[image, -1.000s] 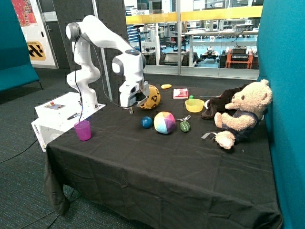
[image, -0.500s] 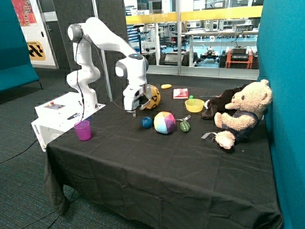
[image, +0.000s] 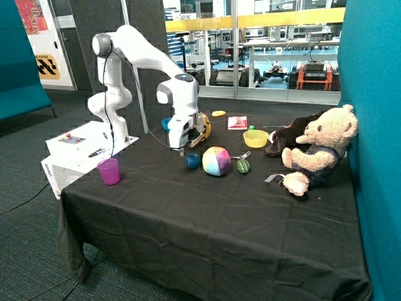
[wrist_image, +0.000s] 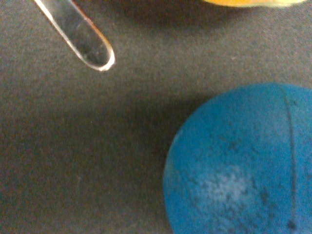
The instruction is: Sort the balls from left to right in order of size
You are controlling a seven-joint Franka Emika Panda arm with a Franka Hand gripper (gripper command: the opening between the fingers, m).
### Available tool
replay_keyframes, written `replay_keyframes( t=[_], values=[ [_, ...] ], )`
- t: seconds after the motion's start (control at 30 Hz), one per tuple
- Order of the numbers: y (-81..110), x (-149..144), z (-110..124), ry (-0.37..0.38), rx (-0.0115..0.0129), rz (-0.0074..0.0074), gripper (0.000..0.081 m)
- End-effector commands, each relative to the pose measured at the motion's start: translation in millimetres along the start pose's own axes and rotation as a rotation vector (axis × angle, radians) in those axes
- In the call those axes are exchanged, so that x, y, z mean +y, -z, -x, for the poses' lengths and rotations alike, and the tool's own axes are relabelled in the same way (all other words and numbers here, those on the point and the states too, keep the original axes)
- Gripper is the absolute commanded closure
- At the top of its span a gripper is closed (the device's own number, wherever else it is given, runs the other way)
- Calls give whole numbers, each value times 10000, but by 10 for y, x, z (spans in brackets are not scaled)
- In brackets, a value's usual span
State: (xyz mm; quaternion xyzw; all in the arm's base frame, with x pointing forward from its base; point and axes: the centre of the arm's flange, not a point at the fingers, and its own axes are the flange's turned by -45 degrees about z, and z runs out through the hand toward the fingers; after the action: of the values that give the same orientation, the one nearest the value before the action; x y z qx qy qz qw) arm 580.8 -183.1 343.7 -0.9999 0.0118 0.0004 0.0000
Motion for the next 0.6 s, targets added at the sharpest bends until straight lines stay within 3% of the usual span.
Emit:
replay_keyframes(
  t=[0.0,0.57],
  values=[
    [-102,-29,-52,147,7,1,67],
    [-242,0,-71,152,7,1,69]
  ],
)
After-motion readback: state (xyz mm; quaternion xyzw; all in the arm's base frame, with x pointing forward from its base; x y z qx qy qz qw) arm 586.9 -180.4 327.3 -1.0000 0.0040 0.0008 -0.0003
